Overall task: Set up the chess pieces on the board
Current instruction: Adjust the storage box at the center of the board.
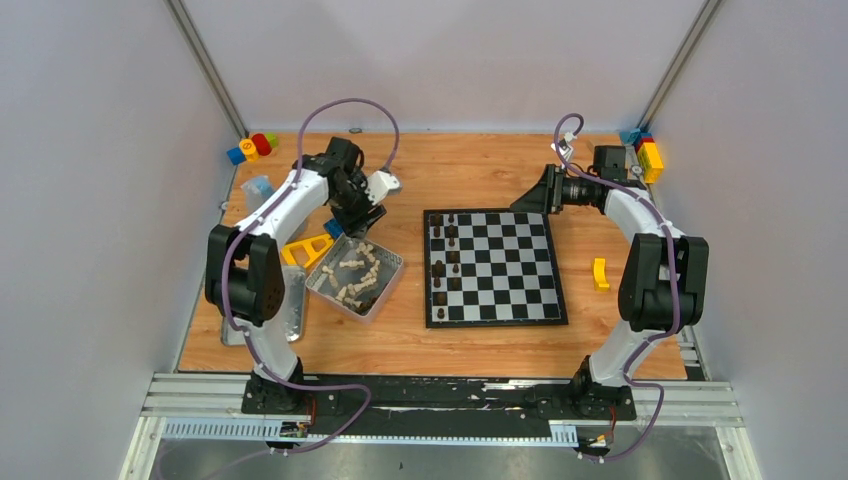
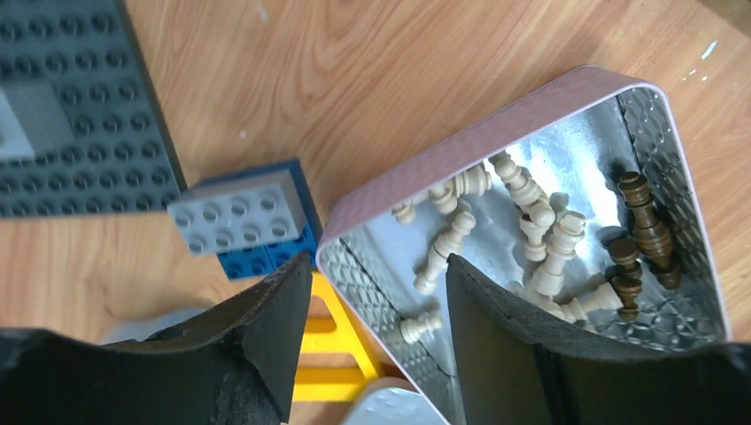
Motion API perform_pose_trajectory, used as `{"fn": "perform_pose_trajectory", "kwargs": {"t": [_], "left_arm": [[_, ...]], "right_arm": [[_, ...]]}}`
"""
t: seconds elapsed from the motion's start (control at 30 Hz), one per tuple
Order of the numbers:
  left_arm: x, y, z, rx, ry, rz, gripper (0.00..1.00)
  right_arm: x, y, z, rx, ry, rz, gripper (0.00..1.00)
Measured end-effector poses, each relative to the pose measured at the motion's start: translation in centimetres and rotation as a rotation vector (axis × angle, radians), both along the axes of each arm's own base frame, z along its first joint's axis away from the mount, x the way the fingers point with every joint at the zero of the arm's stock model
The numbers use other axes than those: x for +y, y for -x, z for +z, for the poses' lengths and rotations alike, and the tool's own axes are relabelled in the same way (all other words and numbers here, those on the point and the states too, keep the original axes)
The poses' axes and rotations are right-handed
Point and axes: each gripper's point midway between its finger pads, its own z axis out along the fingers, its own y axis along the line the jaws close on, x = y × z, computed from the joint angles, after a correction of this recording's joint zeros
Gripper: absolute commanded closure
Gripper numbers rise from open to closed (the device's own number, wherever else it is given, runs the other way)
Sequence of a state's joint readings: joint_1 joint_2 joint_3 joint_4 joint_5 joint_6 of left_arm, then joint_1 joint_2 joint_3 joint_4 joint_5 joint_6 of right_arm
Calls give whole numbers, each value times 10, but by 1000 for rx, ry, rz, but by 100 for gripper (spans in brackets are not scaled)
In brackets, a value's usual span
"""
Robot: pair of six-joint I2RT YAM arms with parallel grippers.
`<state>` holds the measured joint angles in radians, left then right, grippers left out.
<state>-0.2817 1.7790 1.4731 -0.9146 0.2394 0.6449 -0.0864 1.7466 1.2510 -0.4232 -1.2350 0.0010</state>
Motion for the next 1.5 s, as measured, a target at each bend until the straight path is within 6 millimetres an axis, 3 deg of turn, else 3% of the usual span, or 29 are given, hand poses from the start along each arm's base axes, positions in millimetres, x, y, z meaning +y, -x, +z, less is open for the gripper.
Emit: {"fn": "perform_pose_trajectory", "kwargs": {"t": [0.2, 0.47, 0.6, 0.67, 0.93, 1.27, 1.5], "left_arm": [[-13, 1, -21, 19, -65, -214, 35], [-12, 3, -41, 72, -119, -316, 38], [-13, 4, -47, 87, -122, -325, 48], [-15, 5, -49, 91, -117, -324, 59], [-18, 2, -52, 74, -107, -242, 83], [-2, 14, -53, 68, -142, -28, 87], [26, 35, -54, 116, -177, 175, 88]], "right_arm": [[0, 1, 0, 3, 1, 1, 47], [0, 1, 0, 3, 1, 1, 47], [0, 1, -1, 1, 1, 2, 47], [0, 1, -1, 1, 1, 2, 47], [0, 1, -1, 1, 1, 2, 48], [0, 2, 0, 4, -3, 5, 48], [1, 2, 0, 4, -6, 7, 48]]}}
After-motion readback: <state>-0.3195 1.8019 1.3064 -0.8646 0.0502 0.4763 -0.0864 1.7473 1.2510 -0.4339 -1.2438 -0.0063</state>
